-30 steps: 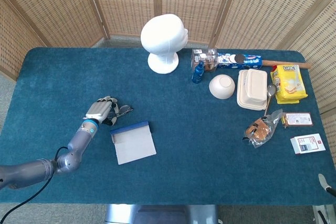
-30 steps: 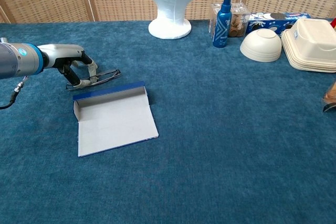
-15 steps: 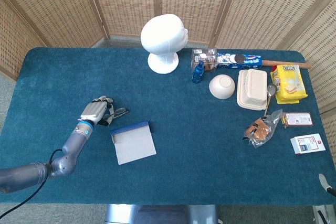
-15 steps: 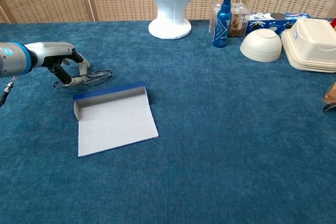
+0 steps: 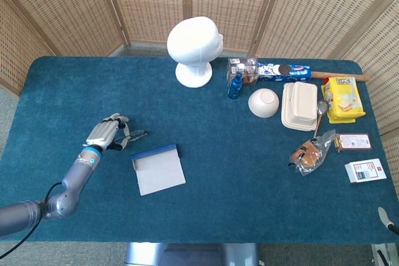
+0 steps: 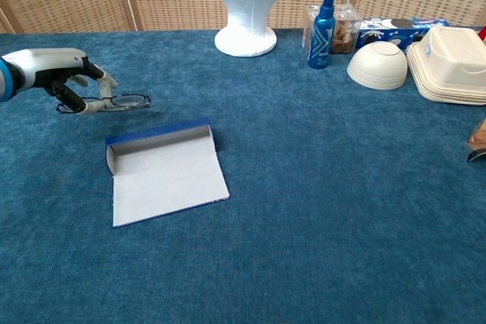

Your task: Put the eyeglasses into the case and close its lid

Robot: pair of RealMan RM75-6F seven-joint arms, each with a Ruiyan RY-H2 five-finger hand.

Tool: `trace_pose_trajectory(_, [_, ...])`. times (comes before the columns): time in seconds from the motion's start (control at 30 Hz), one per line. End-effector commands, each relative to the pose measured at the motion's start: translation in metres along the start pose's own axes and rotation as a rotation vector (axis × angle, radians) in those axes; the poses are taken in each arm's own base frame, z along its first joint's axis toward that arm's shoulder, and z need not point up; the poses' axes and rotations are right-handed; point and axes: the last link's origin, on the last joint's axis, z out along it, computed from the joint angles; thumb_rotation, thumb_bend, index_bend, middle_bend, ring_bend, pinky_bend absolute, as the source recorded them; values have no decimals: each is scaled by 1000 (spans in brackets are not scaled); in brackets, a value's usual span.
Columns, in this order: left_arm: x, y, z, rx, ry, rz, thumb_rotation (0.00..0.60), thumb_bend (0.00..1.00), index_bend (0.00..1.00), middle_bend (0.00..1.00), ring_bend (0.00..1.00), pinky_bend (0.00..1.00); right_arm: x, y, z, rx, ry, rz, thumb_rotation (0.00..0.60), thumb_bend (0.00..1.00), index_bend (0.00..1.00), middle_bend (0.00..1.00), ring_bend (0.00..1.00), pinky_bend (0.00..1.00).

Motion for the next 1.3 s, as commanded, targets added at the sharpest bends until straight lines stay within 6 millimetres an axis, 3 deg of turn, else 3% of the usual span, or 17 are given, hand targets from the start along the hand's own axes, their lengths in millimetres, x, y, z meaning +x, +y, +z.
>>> trace_pose_trajectory(0.03, [8, 0, -13, -29, 32, -33, 600, 472, 545, 184, 2, 86, 0, -1, 0, 4, 1, 0, 561, 238, 69, 174, 1, 164])
trace_pose_trajectory(0.33, [13, 20, -41, -160, 55, -33, 600, 472, 543, 185, 2, 86, -2, -1, 0, 9, -1, 7, 560, 238, 63, 174, 0, 163])
trace_pose_trajectory(0.63, [-8, 50, -66, -288, 3, 11, 600, 470, 536, 184, 0, 80, -1, 4, -2, 3, 0, 15, 558, 237, 61, 174, 0, 163])
trace_pose_trajectory(1.03, [-53, 58, -66, -279, -35, 22, 600, 467, 526, 175, 0, 58, 2, 12, -5, -5, 7, 25, 558, 239, 60, 174, 0, 163])
trace_pose_trajectory(1.3, [-65, 58, -57, -255, -17, 25, 600, 463, 526, 173, 0, 57, 3, 16, -6, -17, 4, 27, 563, 239, 56, 174, 0, 165])
